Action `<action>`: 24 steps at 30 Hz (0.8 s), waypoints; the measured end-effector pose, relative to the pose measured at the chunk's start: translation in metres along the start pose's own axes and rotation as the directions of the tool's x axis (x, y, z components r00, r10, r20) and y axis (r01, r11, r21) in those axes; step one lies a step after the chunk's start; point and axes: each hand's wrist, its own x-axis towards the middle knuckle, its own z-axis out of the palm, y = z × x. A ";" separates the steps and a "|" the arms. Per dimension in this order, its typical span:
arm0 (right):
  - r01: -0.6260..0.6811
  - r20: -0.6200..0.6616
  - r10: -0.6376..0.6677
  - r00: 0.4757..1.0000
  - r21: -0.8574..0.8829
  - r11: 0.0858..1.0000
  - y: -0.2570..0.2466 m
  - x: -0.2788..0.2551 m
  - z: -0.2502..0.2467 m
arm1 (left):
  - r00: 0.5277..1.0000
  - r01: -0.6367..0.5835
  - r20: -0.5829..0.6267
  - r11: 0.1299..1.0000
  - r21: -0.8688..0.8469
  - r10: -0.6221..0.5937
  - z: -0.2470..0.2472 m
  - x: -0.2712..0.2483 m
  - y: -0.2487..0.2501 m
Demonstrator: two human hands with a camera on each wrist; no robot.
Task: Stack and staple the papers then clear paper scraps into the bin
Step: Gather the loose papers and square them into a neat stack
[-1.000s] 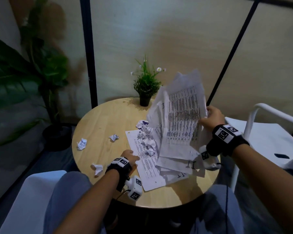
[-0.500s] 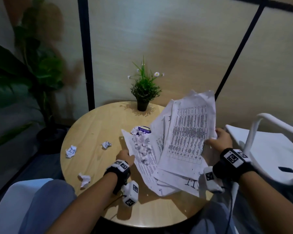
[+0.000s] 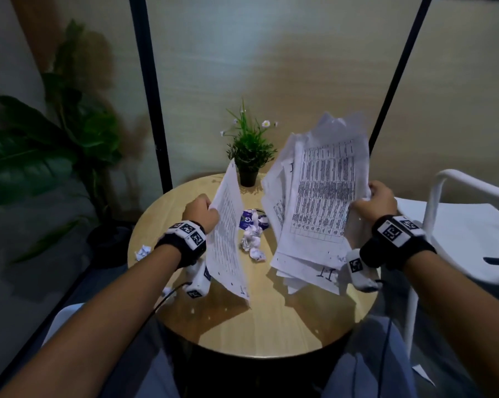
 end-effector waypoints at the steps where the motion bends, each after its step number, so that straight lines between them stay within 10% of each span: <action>1: -0.001 -0.009 0.001 1.000 0.031 1.000 -0.001 0.000 -0.001 | 1.000 0.007 -0.019 1.000 -0.004 -0.008 -0.006 -0.001 -0.001; 9: -0.086 -0.028 0.104 0.994 0.374 0.923 0.001 -0.006 -0.004 | 0.993 -0.076 -0.101 0.982 -0.173 0.059 -0.030 0.003 -0.021; 18: -0.329 0.272 0.186 0.944 0.783 0.528 0.028 -0.011 0.012 | 0.987 -0.147 -0.124 0.905 -0.400 0.106 -0.028 0.003 0.000; 24: -0.412 0.405 0.107 0.908 0.814 0.409 0.019 -0.024 0.023 | 0.935 0.270 0.352 0.534 -0.801 0.054 -0.025 -0.007 0.035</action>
